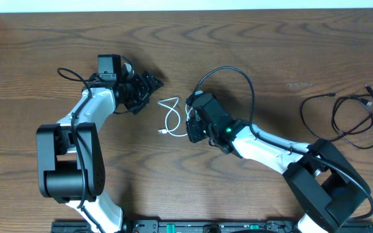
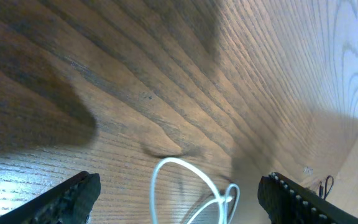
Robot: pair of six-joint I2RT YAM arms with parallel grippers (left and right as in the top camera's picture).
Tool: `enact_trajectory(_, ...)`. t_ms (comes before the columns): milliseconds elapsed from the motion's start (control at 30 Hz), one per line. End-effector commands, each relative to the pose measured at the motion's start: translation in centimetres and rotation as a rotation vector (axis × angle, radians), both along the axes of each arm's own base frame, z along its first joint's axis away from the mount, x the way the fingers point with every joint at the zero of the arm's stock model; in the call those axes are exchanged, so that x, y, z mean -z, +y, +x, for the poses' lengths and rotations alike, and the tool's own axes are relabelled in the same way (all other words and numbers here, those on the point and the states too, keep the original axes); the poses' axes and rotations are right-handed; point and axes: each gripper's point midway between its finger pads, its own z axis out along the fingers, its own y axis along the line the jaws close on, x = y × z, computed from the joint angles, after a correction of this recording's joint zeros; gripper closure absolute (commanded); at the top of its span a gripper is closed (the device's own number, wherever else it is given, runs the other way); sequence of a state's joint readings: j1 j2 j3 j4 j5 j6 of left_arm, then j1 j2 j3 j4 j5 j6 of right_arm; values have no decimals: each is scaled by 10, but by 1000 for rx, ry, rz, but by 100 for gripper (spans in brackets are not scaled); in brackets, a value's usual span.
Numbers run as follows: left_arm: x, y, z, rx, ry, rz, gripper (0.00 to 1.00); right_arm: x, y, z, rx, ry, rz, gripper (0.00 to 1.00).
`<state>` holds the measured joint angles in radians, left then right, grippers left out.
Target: Untangle cables
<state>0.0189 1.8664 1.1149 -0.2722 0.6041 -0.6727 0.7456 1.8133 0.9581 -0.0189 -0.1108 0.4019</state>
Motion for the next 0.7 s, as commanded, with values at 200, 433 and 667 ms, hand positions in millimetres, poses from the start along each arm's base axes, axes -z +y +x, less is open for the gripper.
enact_trajectory(200, 4, -1, -3, 14, 9, -6, 14, 6, -4, 3, 17, -18, -31, 66)
enact_trajectory(433, 4, -1, -3, 15, 9, -7, 14, 6, -2, 1, 11, -18, -31, 43)
enact_trajectory(667, 4, -1, -3, 14, 9, -7, 14, 2, 6, 2, 1, -42, -9, 27)
